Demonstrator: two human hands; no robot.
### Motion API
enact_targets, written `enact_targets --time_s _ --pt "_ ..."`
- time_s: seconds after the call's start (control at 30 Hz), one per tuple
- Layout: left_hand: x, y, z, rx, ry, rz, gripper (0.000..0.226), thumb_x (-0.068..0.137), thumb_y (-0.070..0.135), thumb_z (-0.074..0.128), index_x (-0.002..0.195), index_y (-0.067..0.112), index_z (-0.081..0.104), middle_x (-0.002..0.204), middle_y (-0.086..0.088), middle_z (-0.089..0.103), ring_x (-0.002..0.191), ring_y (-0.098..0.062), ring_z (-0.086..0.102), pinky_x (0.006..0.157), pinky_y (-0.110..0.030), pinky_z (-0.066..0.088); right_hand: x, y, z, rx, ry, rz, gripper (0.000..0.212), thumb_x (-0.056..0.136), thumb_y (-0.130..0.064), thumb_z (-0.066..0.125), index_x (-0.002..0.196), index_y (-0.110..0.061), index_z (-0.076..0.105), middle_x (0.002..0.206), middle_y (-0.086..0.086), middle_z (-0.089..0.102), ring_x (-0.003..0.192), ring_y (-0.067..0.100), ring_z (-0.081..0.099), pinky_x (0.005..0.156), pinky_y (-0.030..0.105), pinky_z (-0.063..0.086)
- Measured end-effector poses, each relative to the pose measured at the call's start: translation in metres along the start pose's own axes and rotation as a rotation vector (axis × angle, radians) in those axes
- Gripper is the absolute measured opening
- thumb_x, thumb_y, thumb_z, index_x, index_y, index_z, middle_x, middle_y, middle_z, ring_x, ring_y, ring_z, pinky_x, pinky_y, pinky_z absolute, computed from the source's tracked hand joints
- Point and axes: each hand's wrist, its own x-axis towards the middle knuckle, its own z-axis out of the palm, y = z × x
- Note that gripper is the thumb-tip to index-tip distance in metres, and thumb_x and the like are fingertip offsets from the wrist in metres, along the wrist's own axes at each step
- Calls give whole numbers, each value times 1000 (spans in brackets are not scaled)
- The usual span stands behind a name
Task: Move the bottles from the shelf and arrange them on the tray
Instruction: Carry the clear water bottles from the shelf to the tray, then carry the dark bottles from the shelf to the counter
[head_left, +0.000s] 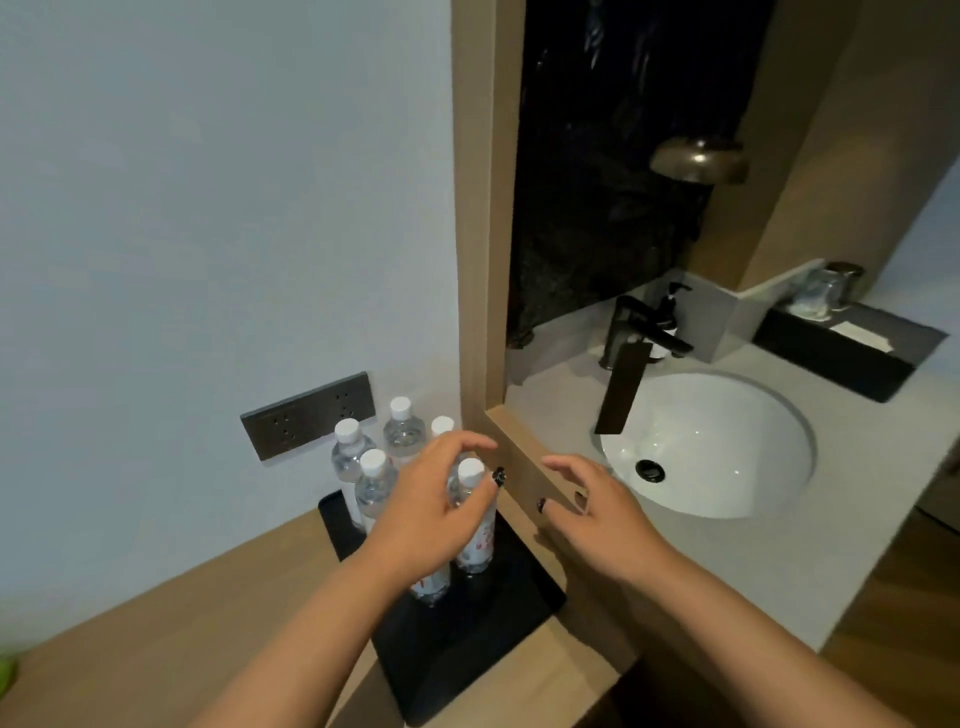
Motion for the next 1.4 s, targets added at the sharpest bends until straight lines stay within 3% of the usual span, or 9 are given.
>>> enact_targets --time_s 0.13,0.33,0.43,0.5,0.57,0.7,0.77,0.93,1.4 --pt "14 22 22 103 -173 86 29 90 32 59 119 32 55 120 17 56 107 -1 55 96 -22 45 -27 13 -37 -81 -48 27 44 91 -33 59 134 -34 45 138 -15 45 102 -1 50 76 7 36" --pt "28 71 77 163 -383 171 29 91 34 58 117 43 48 131 17 51 118 -1 48 95 -10 41 -65 41 -110 -323 43 107 49 91 -41 57 137 -33 41 147 -11 38 123 8 45 100 19 35" --pt "35 103 105 179 -433 214 32 91 38 57 122 39 49 135 17 47 114 -3 51 87 -17 50 -88 59 -152 -407 51 147 53 91 -39 57 139 -27 40 147 -6 39 132 12 40 104 20 30" --pt "38 126 126 203 -446 257 35 91 41 57 124 37 49 134 17 47 106 -3 54 81 -14 47 -105 73 -180 -439 67 191 56 91 -40 57 141 -24 38 148 -4 37 133 15 39 107 25 31" --pt "42 146 149 230 -459 285 37 90 42 58 125 33 51 132 14 49 107 -1 52 81 -11 45 -122 88 -207 -456 85 234 59 90 -40 58 142 -22 37 149 -2 36 131 17 42 108 28 34" --pt "49 188 198 318 -504 275 41 89 48 56 126 33 49 135 12 49 104 -9 58 88 -28 50 -158 123 -257 -484 101 318 65 89 -40 59 145 -17 34 150 3 35 137 21 35 111 32 31" --pt "50 209 224 324 -525 262 48 89 47 56 132 28 44 140 8 47 112 -12 57 94 -30 47 -178 142 -279 -508 112 346 67 89 -41 58 146 -15 33 150 5 35 140 22 29 113 34 30" --pt "49 256 282 376 -564 269 60 93 44 53 144 21 32 150 3 37 134 -17 41 107 -31 36 -221 179 -326 -560 148 421 61 90 -41 57 142 -15 38 144 6 41 133 23 38 107 39 40" --pt "101 345 426 441 -795 387 72 91 38 60 150 24 20 158 -1 19 139 -24 35 108 -37 39 -236 277 -415 -714 125 635 68 91 -43 56 147 -16 29 152 9 31 142 30 25 111 44 34"
